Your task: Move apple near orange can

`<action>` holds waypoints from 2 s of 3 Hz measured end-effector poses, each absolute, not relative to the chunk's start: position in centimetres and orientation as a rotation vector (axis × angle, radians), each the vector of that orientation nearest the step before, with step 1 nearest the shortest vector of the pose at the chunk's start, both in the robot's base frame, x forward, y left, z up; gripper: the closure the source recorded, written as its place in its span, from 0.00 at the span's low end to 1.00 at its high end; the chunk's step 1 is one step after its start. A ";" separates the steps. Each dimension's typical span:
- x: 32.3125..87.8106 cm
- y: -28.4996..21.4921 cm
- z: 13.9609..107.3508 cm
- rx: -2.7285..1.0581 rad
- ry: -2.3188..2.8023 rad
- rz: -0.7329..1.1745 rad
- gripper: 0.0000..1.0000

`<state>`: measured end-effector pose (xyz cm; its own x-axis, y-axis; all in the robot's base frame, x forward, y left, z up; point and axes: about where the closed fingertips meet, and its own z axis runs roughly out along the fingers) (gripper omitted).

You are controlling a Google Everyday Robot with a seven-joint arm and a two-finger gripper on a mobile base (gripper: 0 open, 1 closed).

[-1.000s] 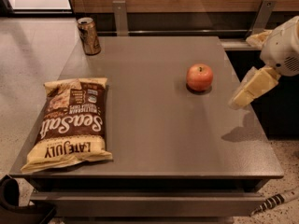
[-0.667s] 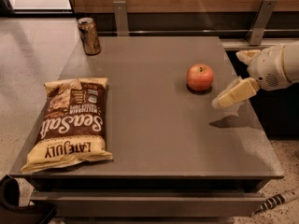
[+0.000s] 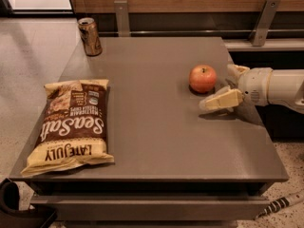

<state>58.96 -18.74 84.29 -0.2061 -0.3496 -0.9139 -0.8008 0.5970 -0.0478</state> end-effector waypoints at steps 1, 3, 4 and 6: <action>60.3 -17.8 84.1 -0.894 1.738 0.590 0.00; 62.1 -16.2 84.6 -0.844 1.661 0.623 0.18; 62.2 -15.9 84.6 -0.845 1.658 0.627 0.41; 62.2 -15.2 84.6 -0.853 1.654 0.635 0.95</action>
Offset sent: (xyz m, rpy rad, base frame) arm 0.0380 0.0222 0.0063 0.1772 -0.1124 -0.0001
